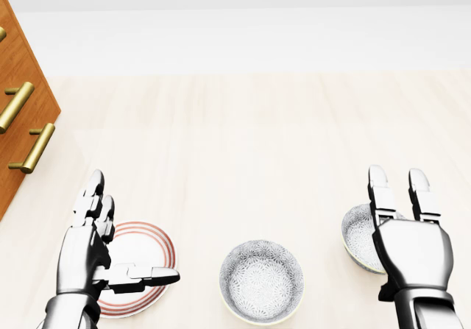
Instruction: Stack the bowl at the front on the bowl in the middle.
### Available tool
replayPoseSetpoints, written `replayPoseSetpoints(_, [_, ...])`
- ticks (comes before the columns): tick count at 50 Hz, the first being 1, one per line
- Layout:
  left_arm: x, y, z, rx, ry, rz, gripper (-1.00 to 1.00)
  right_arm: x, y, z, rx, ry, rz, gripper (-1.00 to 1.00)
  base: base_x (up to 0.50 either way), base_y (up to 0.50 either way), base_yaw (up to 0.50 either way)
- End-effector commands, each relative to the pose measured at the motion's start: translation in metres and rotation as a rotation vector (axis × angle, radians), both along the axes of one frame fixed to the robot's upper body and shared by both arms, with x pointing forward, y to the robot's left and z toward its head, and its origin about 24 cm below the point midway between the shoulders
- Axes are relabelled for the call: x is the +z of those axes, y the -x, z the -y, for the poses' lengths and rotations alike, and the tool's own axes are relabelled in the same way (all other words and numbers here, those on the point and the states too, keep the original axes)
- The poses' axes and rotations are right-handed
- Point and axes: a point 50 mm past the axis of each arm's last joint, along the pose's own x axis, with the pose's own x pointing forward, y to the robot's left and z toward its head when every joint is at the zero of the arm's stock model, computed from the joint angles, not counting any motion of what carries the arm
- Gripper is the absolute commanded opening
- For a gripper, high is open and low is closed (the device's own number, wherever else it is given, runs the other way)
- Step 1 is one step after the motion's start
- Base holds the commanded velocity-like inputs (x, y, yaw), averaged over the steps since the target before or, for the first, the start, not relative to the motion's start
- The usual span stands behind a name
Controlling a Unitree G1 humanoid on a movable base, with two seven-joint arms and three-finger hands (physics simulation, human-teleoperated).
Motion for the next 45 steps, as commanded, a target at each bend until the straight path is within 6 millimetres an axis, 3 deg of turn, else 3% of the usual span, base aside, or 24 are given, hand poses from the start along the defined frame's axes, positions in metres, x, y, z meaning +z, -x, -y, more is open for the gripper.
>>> replayPoseSetpoints(1, [0.0,0.0,0.0,0.0,0.002,-0.002,1.0,-0.004,-0.003,0.001,0.002,0.008,-0.01,1.0,0.0,0.0,0.0])
replayPoseSetpoints(4, [0.0,0.0,0.0,0.0,0.002,-0.002,1.0,-0.004,-0.004,0.001,0.004,0.008,-0.011,1.0,0.0,0.0,0.0])
replayPoseSetpoints(5, [0.0,0.0,0.0,0.0,0.003,-0.003,1.0,-0.003,-0.005,0.0,0.009,0.002,-0.012,-0.15,0.0,0.0,0.0])
replayPoseSetpoints(6, [0.0,0.0,0.0,0.001,0.003,-0.003,1.0,-0.003,-0.004,-0.001,0.012,-0.001,-0.011,-1.0,0.0,0.0,0.0])
replayPoseSetpoints(14, [0.0,0.0,0.0,0.0,0.009,-0.006,1.0,-0.002,0.0,-0.004,0.029,-0.008,-0.021,-1.0,0.0,0.0,0.0])
replayPoseSetpoints(24, [0.0,0.0,0.0,0.001,0.011,-0.01,1.0,0.02,0.006,-0.006,0.036,0.003,0.003,-1.0,0.0,0.0,0.0])
replayPoseSetpoints(37, [-0.001,0.0,0.0,-0.002,0.013,-0.009,1.0,0.091,-0.001,0.001,0.046,0.086,0.136,-1.0,0.0,0.0,0.0])
replayPoseSetpoints(45, [0.0,0.001,0.0,-0.002,0.013,-0.01,1.0,0.12,0.002,-0.015,0.103,0.106,0.189,-1.0,0.0,0.0,0.0])
